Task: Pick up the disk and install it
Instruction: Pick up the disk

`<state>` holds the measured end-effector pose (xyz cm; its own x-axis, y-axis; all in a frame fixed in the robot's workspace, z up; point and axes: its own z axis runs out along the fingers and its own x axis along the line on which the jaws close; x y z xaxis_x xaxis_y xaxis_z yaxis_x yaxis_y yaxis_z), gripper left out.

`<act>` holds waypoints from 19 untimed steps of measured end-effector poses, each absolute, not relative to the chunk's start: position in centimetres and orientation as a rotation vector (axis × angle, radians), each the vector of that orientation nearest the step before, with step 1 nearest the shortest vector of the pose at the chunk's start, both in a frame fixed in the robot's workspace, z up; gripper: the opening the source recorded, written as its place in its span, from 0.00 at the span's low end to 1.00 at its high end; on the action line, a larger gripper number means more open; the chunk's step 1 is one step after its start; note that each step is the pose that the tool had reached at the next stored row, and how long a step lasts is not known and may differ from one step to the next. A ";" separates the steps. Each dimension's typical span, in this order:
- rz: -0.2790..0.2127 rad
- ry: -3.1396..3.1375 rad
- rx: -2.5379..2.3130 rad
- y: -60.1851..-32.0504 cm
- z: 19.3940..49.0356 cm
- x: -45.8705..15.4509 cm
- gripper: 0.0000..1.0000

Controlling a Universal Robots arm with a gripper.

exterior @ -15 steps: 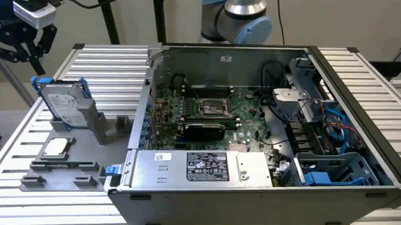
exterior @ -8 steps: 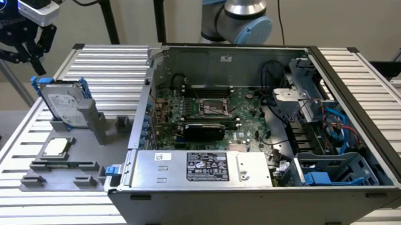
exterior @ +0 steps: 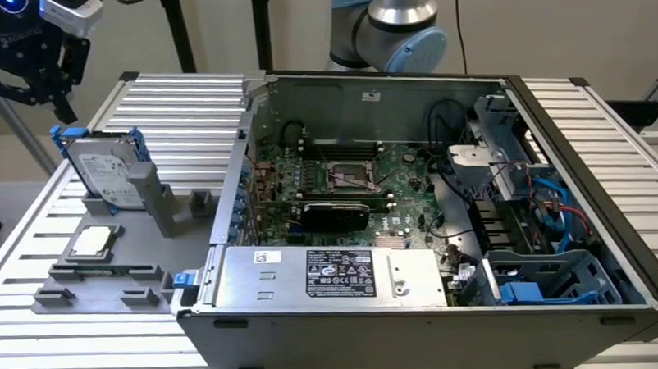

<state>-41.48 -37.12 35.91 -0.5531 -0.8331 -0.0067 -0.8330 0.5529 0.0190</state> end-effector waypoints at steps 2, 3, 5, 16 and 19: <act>-0.030 -2.740 1.534 -37.1 35.9 -41.5 0.00; -0.030 -2.726 1.559 -37.1 35.9 -41.5 0.00; -0.029 -2.696 1.609 -37.1 35.9 -41.5 0.00; -0.029 -2.520 1.870 -37.1 35.9 -41.5 0.00; -0.028 -2.469 1.937 -37.1 35.9 -41.5 0.00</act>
